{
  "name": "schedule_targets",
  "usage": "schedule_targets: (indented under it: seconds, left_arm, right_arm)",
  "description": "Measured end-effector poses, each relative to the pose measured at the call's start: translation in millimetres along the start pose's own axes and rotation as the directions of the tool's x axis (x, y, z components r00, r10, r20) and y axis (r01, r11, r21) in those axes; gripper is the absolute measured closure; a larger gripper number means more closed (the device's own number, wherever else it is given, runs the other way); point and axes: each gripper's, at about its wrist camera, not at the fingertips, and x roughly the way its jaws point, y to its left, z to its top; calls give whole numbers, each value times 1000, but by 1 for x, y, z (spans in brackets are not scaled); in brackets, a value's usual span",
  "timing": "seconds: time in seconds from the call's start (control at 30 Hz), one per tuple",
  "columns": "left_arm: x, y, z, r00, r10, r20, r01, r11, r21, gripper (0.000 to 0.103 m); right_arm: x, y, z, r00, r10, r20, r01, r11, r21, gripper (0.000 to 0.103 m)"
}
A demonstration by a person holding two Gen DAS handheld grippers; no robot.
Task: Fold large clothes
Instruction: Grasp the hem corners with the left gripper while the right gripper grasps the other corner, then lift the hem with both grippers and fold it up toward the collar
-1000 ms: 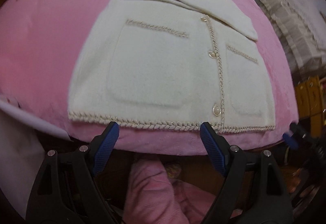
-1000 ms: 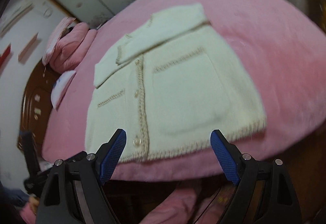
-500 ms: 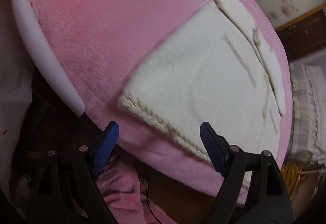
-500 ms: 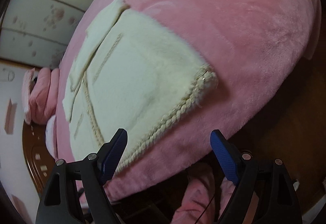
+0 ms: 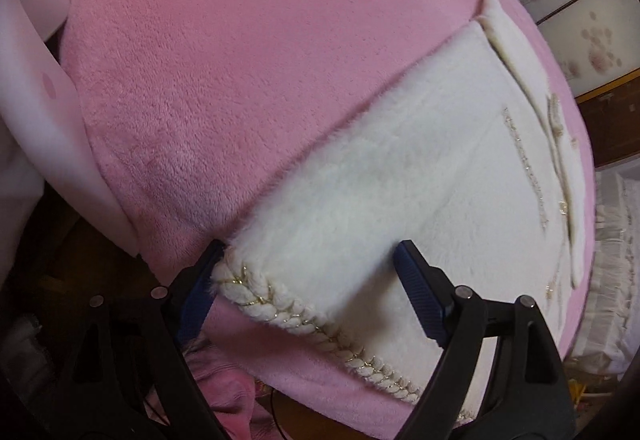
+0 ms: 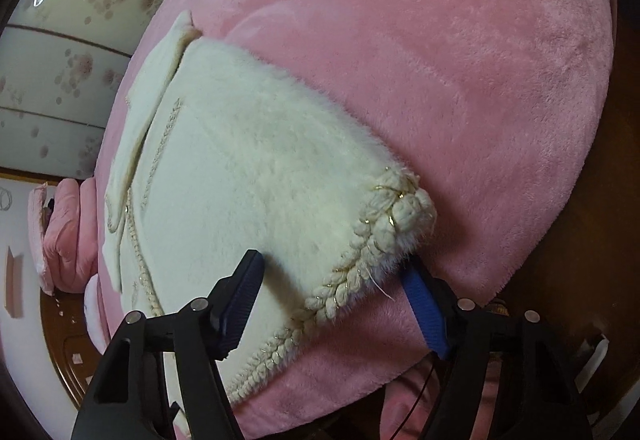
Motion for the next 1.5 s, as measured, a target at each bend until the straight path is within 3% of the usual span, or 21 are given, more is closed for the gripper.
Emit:
schedule_targets:
  seconds: [0.13,0.2,0.37,0.5,0.6,0.7,0.8,0.9,1.1,1.3,1.5]
  left_arm:
    - [-7,-17,-3,999,55,-3,-55,998,-14,35]
    - [-12,-28,-3,997,76,-6,-76,997,-6,40]
    - [-31,-53,-8,999,33,32,-35,998,48,53]
    - [-42,-83,-10,997,-32,69,21,988,151,81]
    - [-43,-111,-7,996,-28,80,10,975,223,87]
    - [-41,-138,-8,996,41,84,-65,948,311,89]
    - [-38,-160,-15,987,133,88,-158,896,415,89]
    - [-34,-170,-25,973,220,77,-230,849,476,89]
    - [-34,-189,-23,955,289,70,-283,815,506,92]
    - [-72,-188,-11,976,194,98,-217,852,477,93]
    - [-117,-213,25,995,59,82,-87,913,399,94]
  right_arm:
    - [-2,8,2,1000,-6,12,6,1000,-14,61]
    - [-3,13,3,1000,-11,10,11,999,-33,65]
    - [-8,27,6,1000,29,5,-29,999,-46,84]
    - [-14,38,8,995,98,5,-98,994,-51,88]
    - [-14,55,9,996,85,3,-84,991,-106,89]
    - [-15,64,11,996,86,-2,-85,989,-123,89]
    - [-19,66,14,994,105,-14,-106,990,-94,90]
    - [-25,75,16,995,98,-11,-99,983,-153,91]
    - [-47,100,16,993,122,-5,-119,956,-270,91]
    - [-61,151,16,974,226,-23,-218,900,-378,92]
    - [-74,195,30,918,397,-20,-382,869,-314,93]
